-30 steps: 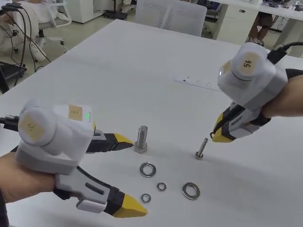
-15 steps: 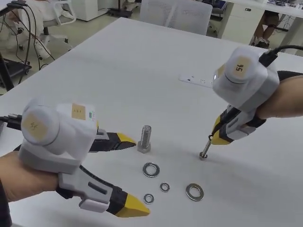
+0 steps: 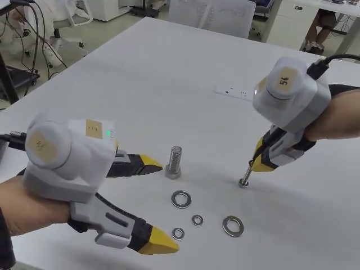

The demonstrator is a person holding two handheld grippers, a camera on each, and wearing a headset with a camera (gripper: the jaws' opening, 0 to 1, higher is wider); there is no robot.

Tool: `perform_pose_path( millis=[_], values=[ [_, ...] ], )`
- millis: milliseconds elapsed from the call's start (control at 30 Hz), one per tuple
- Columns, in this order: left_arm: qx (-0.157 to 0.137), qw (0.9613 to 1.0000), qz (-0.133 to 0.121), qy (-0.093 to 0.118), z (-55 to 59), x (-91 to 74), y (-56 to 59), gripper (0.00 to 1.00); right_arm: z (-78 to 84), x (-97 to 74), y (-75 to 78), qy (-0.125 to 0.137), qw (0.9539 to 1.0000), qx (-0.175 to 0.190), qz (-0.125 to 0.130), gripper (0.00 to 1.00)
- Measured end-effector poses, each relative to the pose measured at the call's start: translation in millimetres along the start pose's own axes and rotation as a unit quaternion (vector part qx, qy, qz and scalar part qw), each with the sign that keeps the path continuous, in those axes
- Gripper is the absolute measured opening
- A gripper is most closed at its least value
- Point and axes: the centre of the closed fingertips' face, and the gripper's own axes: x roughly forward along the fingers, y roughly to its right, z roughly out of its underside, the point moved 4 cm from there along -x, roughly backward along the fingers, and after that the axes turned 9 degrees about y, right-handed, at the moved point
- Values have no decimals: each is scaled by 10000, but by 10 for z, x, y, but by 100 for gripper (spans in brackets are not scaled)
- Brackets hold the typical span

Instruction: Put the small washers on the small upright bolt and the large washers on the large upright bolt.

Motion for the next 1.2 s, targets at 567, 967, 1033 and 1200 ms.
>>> perform_pose_path(
  millis=[567,967,1033,1200],
  values=[
    [-25,10000,-29,-17,37,-1,-3,80,109,238,-56,-89,9997,121,-181,14],
    [-47,10000,-29,-27,51,-4,5,80,154,408,-63,-172,9994,132,-270,14],
    [-50,10000,-33,-30,54,-7,3,80,153,418,-69,-177,9993,135,-286,14],
    [-59,10000,-34,-31,61,-8,0,80,151,433,-75,-184,9993,132,-304,14]
  ],
)
